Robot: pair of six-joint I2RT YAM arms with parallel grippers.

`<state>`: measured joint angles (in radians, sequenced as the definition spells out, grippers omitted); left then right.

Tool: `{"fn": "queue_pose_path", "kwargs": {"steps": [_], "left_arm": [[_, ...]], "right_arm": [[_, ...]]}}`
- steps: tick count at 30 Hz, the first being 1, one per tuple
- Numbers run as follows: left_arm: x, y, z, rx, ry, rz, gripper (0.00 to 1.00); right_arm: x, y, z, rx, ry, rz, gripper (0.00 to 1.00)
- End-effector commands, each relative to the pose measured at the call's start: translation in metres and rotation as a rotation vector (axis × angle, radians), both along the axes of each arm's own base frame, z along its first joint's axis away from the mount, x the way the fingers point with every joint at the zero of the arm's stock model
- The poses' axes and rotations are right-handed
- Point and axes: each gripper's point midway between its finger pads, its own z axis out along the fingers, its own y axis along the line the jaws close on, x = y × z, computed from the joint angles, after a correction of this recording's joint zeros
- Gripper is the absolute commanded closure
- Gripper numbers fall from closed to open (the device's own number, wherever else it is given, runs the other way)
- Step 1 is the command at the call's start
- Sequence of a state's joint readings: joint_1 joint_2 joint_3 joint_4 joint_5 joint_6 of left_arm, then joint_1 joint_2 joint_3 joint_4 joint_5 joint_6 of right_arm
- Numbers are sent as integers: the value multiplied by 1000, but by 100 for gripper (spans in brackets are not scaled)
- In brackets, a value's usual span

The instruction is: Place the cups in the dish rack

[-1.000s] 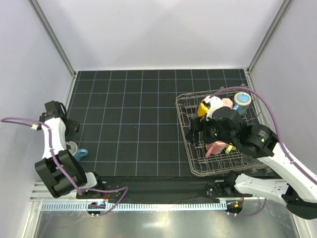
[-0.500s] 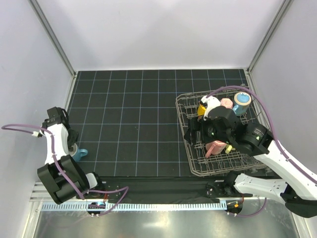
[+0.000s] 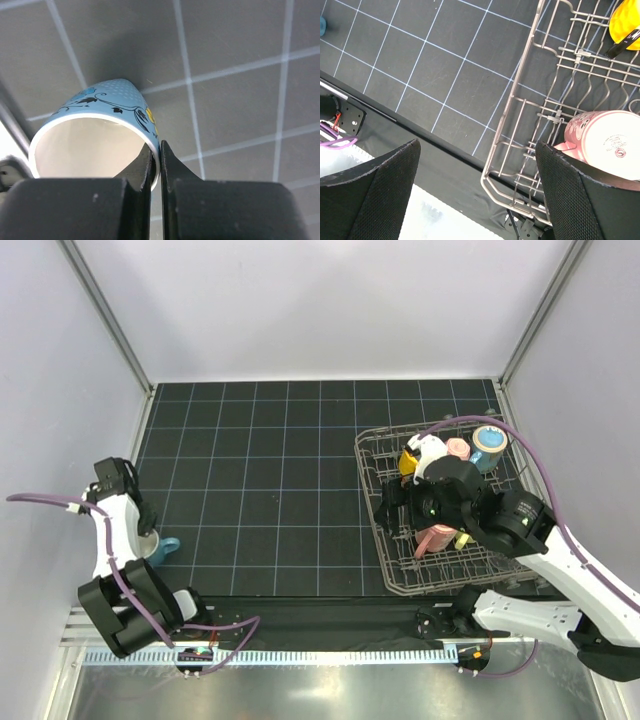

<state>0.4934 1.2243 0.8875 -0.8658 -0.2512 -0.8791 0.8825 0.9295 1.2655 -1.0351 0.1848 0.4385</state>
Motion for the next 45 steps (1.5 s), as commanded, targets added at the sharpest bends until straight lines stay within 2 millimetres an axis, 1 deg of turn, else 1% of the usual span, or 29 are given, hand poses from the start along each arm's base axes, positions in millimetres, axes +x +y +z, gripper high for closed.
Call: {"fn": "queue_pose_path", "kwargs": {"steps": [1, 5, 6, 7, 9, 10, 12, 13, 14, 15, 16, 19, 20, 22, 23, 26, 29, 30, 32, 33, 35, 36, 37, 38, 39, 40, 41, 43, 45], "left_arm": [[27, -11, 27, -28, -172, -105, 100], [56, -36, 77, -46, -411, -300, 100], [59, -46, 101, -27, -514, -358, 100], [70, -63, 123, -51, -635, -451, 100], [72, -85, 162, -40, -808, -542, 99], [76, -104, 184, -76, -905, -607, 100], [79, -129, 207, -128, -996, -701, 99], [76, -158, 220, -231, -1053, -789, 100], [78, -171, 237, -243, -1113, -853, 100], [79, -184, 246, -283, -1145, -901, 100], [72, -213, 263, -338, -1206, -1006, 99], [56, -251, 295, -389, -1334, -1149, 99], [44, -272, 314, -423, -1427, -1230, 100], [27, -292, 331, -476, -1509, -1309, 100], [11, -309, 342, -522, -1566, -1377, 100], [-15, -333, 355, -556, -1646, -1477, 100], [-35, -347, 364, -580, -1730, -1479, 100], [-39, -350, 361, -587, -1761, -1479, 100], [-48, -356, 362, -614, -1809, -1469, 100], [-56, -361, 361, -632, -1854, -1467, 100], [-64, -370, 358, -664, -1883, -1480, 99], [-71, -377, 358, -667, -1907, -1497, 99], [-74, -380, 357, -667, -1916, -1503, 100], [-74, -384, 357, -661, -1922, -1502, 100], [-80, -388, 358, -655, -1939, -1515, 100], [-80, -391, 358, -642, -1946, -1524, 100], [-82, -393, 360, -639, -1954, -1533, 99], [-85, -395, 364, -632, -1974, -1538, 100], [-83, -398, 364, -632, -1977, -1541, 100]], "right_arm": [[5, -1, 5, -1, -42, -2, 5], [5, -1, 5, 0, -44, -3, 5], [5, -1, 5, 0, -46, -2, 5], [6, -1, 5, 0, -47, -3, 5], [6, 0, 5, 0, -49, 0, 5], [7, 1, 6, 2, -51, 0, 5], [8, 2, 7, 6, -54, 2, 5], [7, 4, 8, 11, -54, 9, 5], [6, 6, 9, 18, -52, 22, 5], [5, 8, 10, 25, -51, 31, 5], [6, 10, 12, 34, -52, 36, 5], [1, 18, 16, 75, -46, 71, 5], [0, 20, 17, 88, -45, 79, 5], [-4, 29, 21, 130, -35, 113, 5], [-6, 31, 23, 145, -32, 125, 5], [-17, 45, 32, 215, -11, 195, 4], [-24, 57, 41, 289, 2, 240, 1], [-24, 61, 49, 330, -10, 250, 1], [-30, 68, 51, 372, 4, 280, 0], [-30, 73, 58, 409, -11, 297, 0], [-35, 78, 56, 451, 10, 317, 0], [-35, 83, 62, 484, -3, 326, 0], [-38, 85, 59, 506, 18, 332, 0], [-38, 89, 64, 539, 7, 341, 0], [-38, 91, 64, 556, 8, 344, 0], [-40, 92, 61, 575, 30, 341, 0], [-40, 94, 65, 601, 16, 343, 0], [-41, 93, 65, 625, 21, 332, 1], [-37, 90, 64, 627, 10, 301, 4]]}}
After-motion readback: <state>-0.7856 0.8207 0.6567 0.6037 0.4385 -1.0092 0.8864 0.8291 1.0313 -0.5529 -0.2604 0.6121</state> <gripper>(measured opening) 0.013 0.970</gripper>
